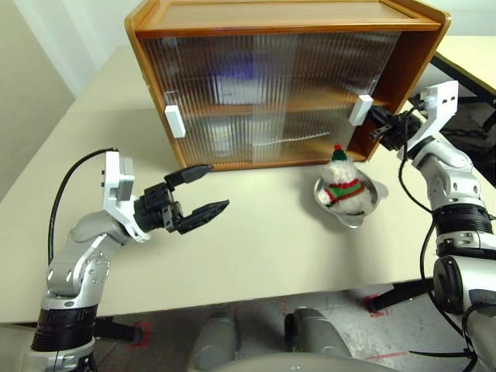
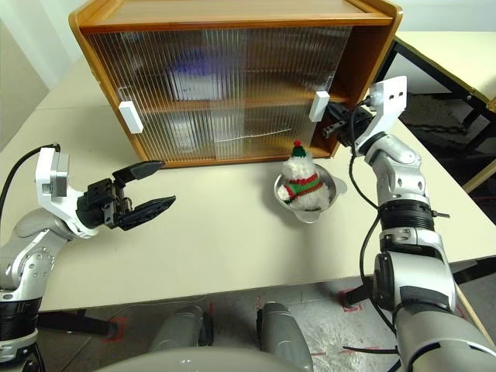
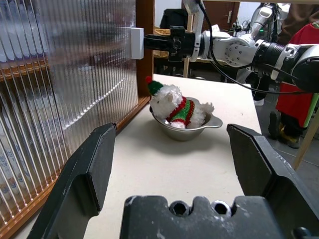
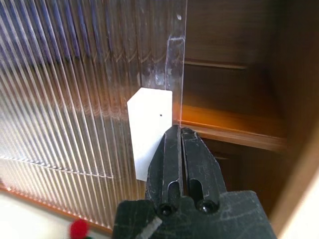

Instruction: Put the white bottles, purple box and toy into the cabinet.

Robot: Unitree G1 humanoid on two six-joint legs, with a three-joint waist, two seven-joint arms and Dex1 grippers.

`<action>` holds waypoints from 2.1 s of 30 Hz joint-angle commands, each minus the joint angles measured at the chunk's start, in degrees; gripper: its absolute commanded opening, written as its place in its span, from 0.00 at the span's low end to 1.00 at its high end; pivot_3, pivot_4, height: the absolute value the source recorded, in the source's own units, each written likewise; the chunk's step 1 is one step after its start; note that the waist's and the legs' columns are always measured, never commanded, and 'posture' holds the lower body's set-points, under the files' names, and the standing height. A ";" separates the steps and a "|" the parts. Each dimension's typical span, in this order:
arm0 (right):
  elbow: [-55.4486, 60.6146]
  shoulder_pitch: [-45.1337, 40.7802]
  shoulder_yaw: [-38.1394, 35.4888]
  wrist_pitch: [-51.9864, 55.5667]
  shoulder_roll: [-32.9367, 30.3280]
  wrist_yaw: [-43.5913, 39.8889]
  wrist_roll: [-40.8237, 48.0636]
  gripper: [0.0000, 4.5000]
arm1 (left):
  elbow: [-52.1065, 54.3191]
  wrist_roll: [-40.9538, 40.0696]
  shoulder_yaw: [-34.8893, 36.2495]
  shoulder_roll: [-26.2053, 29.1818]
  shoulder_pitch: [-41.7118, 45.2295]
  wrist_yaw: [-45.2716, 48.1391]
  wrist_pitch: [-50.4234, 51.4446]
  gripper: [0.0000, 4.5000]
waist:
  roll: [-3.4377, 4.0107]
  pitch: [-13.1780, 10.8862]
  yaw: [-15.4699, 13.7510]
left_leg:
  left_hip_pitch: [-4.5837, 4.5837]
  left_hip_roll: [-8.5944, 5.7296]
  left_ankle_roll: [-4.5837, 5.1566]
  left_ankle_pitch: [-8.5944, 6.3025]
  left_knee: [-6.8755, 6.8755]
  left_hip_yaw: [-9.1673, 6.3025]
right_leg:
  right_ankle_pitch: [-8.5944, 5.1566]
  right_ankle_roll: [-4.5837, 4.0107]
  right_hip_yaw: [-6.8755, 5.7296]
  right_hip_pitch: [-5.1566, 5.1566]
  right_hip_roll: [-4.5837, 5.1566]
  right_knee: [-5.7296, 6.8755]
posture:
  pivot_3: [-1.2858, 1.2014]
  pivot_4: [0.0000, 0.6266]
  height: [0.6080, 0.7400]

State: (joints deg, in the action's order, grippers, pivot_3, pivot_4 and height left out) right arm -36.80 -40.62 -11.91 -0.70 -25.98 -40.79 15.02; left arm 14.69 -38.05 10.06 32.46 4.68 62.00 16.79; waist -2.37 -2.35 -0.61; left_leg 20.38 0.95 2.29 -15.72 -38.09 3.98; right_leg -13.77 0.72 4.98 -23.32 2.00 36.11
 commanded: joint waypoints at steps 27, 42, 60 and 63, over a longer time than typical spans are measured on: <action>11.43 4.70 4.72 6.21 2.85 -7.17 1.85 0.23 | -1.70 2.61 -1.76 -0.22 -2.33 -0.07 -2.60 1.00 | 0.02 0.01 -1.04 | 0.04 -0.03 -0.15 -0.08 0.00 -0.08 | -0.05 -0.10 -0.24 -0.13 0.13 0.29 | 0.59 0.00 1.00; 38.21 22.33 2.02 45.84 -26.50 -23.66 18.31 0.99 | -4.42 2.58 -2.73 0.38 -0.55 1.80 -3.21 1.00 | -0.04 -0.05 -0.87 | 0.13 0.14 -0.12 -0.09 0.00 -0.02 | -0.47 0.15 -0.07 0.08 0.04 0.10 | 0.57 0.01 1.00; 32.52 16.80 11.08 46.08 -13.76 -10.35 9.87 0.99 | -4.18 2.10 -3.11 -0.16 0.35 2.50 -3.66 1.00 | -0.11 0.00 -0.59 | 0.17 0.00 -0.09 -0.07 -0.10 -0.08 | -0.33 0.17 -0.14 -0.09 -0.01 0.01 | 0.57 0.00 1.00; 31.61 15.66 10.47 46.14 -12.97 -10.01 9.92 0.85 | -4.19 2.07 -3.06 0.05 0.26 3.01 -3.93 1.00 | -0.12 0.00 -0.54 | 0.16 0.00 -0.09 -0.07 -0.10 -0.08 | -0.32 0.20 -0.13 -0.08 -0.02 0.01 | 0.58 0.00 1.00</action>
State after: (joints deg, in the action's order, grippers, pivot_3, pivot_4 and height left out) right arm -4.32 -24.43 -1.70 45.66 -39.32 -51.12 25.29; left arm 10.33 -36.10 7.63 32.22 4.85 64.20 13.36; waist -2.49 -2.35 -1.15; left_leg 20.53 0.95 2.20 -15.79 -38.20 3.91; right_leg -14.10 0.93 4.84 -23.39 1.99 36.12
